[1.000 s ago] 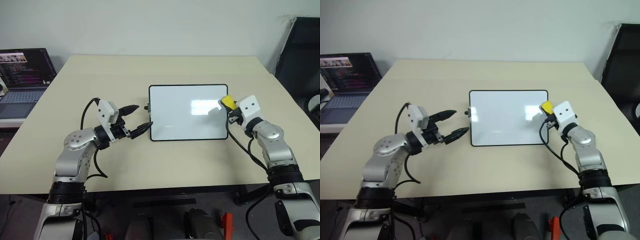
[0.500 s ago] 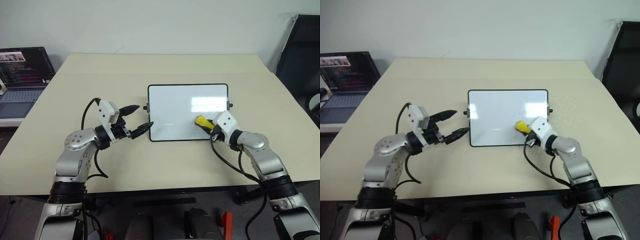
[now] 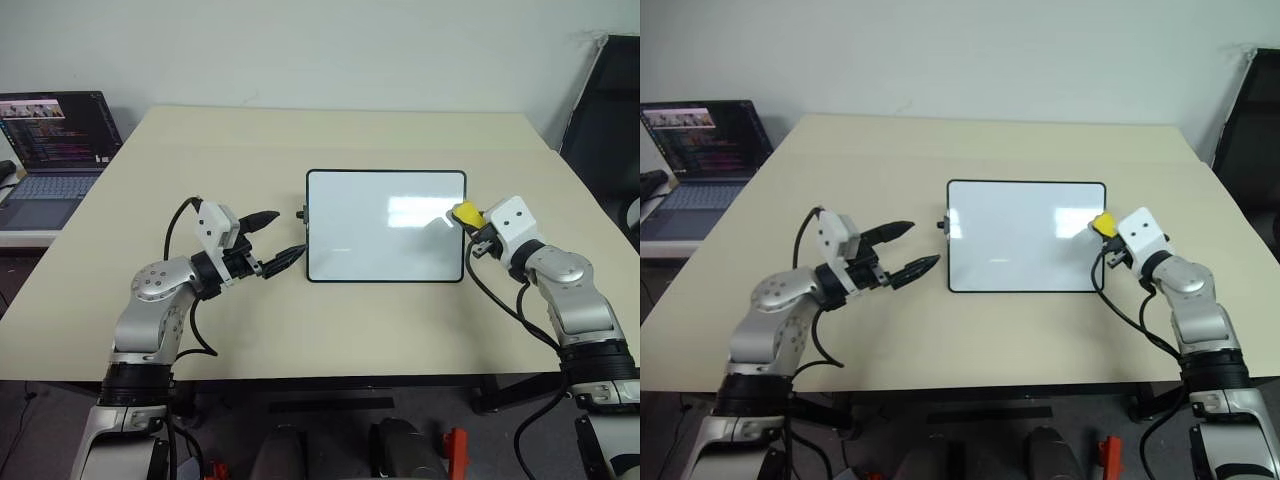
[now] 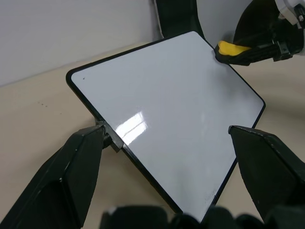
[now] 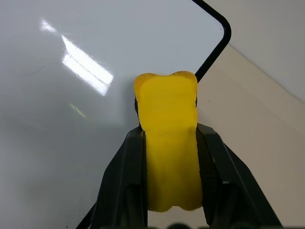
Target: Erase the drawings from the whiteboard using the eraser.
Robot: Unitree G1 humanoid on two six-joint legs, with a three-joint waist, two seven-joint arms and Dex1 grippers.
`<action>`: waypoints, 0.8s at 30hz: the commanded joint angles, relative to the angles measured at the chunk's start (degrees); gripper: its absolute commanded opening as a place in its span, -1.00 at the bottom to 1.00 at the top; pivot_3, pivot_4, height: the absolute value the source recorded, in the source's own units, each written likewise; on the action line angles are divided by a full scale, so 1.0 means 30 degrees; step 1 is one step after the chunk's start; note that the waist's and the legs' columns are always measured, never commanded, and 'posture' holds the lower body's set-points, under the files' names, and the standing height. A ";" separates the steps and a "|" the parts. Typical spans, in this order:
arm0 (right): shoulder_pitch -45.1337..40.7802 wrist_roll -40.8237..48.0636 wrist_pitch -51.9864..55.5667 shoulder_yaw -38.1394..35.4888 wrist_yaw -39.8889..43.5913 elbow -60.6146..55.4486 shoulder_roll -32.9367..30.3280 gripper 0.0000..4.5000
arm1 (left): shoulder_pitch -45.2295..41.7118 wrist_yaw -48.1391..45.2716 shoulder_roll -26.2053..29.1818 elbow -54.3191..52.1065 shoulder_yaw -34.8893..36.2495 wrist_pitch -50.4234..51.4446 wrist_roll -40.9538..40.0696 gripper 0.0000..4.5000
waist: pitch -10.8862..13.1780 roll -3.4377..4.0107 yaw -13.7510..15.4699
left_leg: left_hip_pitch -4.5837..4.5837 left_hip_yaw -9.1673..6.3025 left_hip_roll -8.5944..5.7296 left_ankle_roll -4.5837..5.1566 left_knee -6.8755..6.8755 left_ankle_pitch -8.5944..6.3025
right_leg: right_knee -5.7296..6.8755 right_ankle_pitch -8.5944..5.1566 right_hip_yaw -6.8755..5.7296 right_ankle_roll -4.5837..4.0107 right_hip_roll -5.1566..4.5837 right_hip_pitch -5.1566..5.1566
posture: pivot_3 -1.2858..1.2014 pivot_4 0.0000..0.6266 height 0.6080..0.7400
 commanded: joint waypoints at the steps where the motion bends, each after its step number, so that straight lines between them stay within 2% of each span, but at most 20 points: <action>1: 0.0601 0.0618 0.0894 0.0611 0.0940 -0.1101 0.0729 -0.56 | -0.0625 -0.0148 -0.0057 -0.0185 0.0016 -0.0460 0.0068 1.00 | 0.0000 0.0000 -0.0015 | 0.0000 0.0000 0.0001 0.0001 -0.0007 0.0000 | -0.0008 0.0000 -0.0002 0.0000 0.0001 0.0000 | 0.03 -0.52 1.00; 5: 0.1236 0.3116 0.1728 -0.1022 0.2471 -0.3602 0.0734 -0.56 | -0.0711 -0.0272 -0.0030 -0.0400 0.0018 -0.0292 -0.0059 1.00 | 0.0026 0.0041 -0.0194 | -0.0020 0.0005 0.0010 0.0001 -0.0078 -0.0001 | -0.0079 0.0017 0.0002 0.0030 0.0007 -0.0015 | 0.03 -0.52 1.00; 7: 0.1452 0.4042 0.2319 -0.2072 0.2727 -0.4294 0.0277 -0.56 | -0.0701 -0.0508 0.0109 -0.0600 -0.0024 -0.0174 -0.0131 1.00 | 0.0034 0.0058 -0.0180 | -0.0162 -0.0002 0.0007 0.0001 -0.0104 -0.0001 | -0.0113 0.0082 -0.0012 0.0128 0.0004 -0.0134 | 0.03 -0.52 1.00; 9: 0.1300 0.4118 0.2519 -0.3419 0.2036 -0.3998 -0.0422 -0.56 | -0.0871 -0.0856 0.0221 -0.1166 0.0000 0.0383 -0.0614 1.00 | 0.0060 0.0092 -0.0113 | -0.0325 -0.0007 0.0001 0.0000 -0.0092 0.0000 | -0.0109 0.0142 -0.0018 0.0071 0.0002 -0.0289 | 0.03 -0.52 1.00; 11: 0.0860 0.5471 0.2933 -0.6301 0.1086 -0.3244 -0.0994 -0.56 | -0.1481 -0.1554 0.0368 -0.2496 -0.0429 0.2315 -0.1829 1.00 | 0.0094 0.0094 0.0033 | -0.0355 -0.0003 -0.0004 0.0000 -0.0092 0.0000 | -0.0132 0.0145 -0.0019 0.0066 -0.0003 -0.0313 | 0.03 -0.52 1.00; 13: 0.0867 0.5936 0.3497 -0.8102 0.0204 -0.2139 -0.1594 -0.56 | -0.2007 -0.1879 -0.0215 -0.3687 -0.1129 0.3870 -0.2979 1.00 | 0.0111 0.0099 0.0268 | -0.0387 -0.0012 -0.0004 -0.0003 -0.0102 -0.0003 | -0.0168 0.0139 -0.0042 0.0071 -0.0004 -0.0321 | 0.03 -0.52 1.00; 18: 0.1847 0.4867 0.4608 -0.8303 -0.1011 0.0296 -0.2508 -0.56 | -0.2340 -0.1545 -0.2550 -0.4579 -0.2939 0.4353 -0.3197 1.00 | 0.0107 0.0094 0.0300 | -0.0368 -0.0017 -0.0023 0.0015 -0.0101 -0.0053 | -0.0203 0.0108 -0.0060 0.0076 -0.0027 -0.0268 | 0.03 -0.52 1.00; 24: 0.2171 0.3895 0.4076 -0.6507 -0.0380 0.2784 -0.2893 -0.56 | -0.2415 -0.1682 -0.3782 -0.4607 -0.3972 0.4181 -0.3083 1.00 | 0.0125 0.0183 -0.0252 | -0.0297 0.0042 -0.0019 0.0047 -0.0105 -0.0068 | -0.0150 0.0098 0.0029 0.0065 0.0003 -0.0266 | 0.03 -0.52 1.00</action>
